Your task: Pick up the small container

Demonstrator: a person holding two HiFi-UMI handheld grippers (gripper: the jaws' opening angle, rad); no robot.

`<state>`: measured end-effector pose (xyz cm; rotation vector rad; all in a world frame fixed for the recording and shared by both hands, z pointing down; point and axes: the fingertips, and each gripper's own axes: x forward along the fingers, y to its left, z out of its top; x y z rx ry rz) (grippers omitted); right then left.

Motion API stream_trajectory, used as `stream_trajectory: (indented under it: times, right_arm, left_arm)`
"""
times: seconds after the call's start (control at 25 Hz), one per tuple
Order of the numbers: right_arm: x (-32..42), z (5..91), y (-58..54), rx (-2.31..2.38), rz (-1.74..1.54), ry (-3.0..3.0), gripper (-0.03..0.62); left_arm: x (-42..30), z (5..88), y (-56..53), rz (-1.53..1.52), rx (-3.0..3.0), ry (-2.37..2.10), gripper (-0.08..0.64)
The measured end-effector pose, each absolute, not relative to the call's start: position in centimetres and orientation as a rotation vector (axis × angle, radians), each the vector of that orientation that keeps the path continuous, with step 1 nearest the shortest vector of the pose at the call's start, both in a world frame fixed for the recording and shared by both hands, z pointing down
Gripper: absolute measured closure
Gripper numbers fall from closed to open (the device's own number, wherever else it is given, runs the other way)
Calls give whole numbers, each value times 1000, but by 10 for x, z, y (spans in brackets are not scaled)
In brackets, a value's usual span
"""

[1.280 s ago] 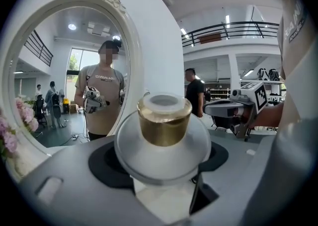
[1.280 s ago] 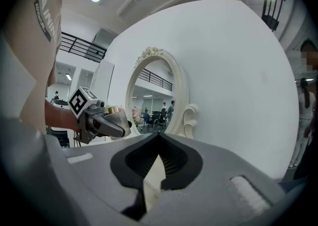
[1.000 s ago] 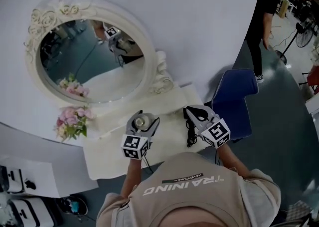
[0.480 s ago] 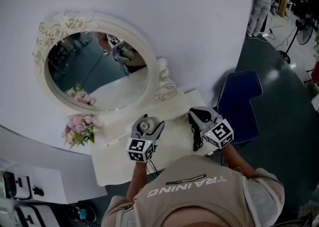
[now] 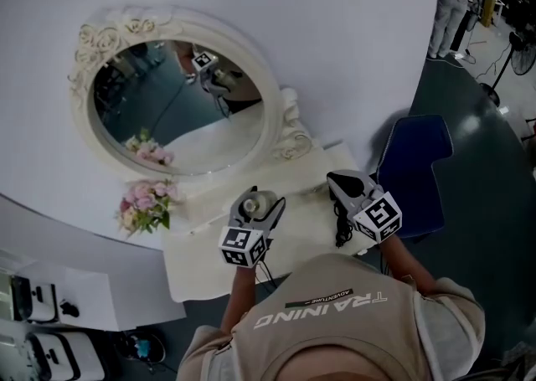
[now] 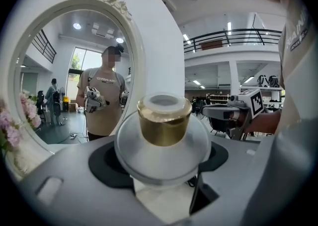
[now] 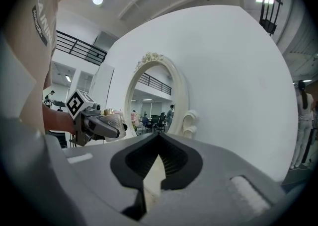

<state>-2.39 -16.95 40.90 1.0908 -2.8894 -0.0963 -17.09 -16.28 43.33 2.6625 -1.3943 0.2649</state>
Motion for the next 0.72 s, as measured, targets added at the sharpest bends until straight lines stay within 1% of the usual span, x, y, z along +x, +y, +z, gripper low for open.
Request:
stream_trajectory:
  times: [0.16,0.4,0.72]
  right_arm:
    - [-29,412,-170,1076,-104,-2877,589]
    - [-35,406,-175,1023,-200,-2849,589]
    - [-31,408,-182,1042,-185,-2846,589]
  left_arm:
    - [-177,435,-162,262,2659,-1417,204]
    - [-177,440,-161,274,2665,-1401,204]
    - [-170,441,-163,285,2684,-1387,204]
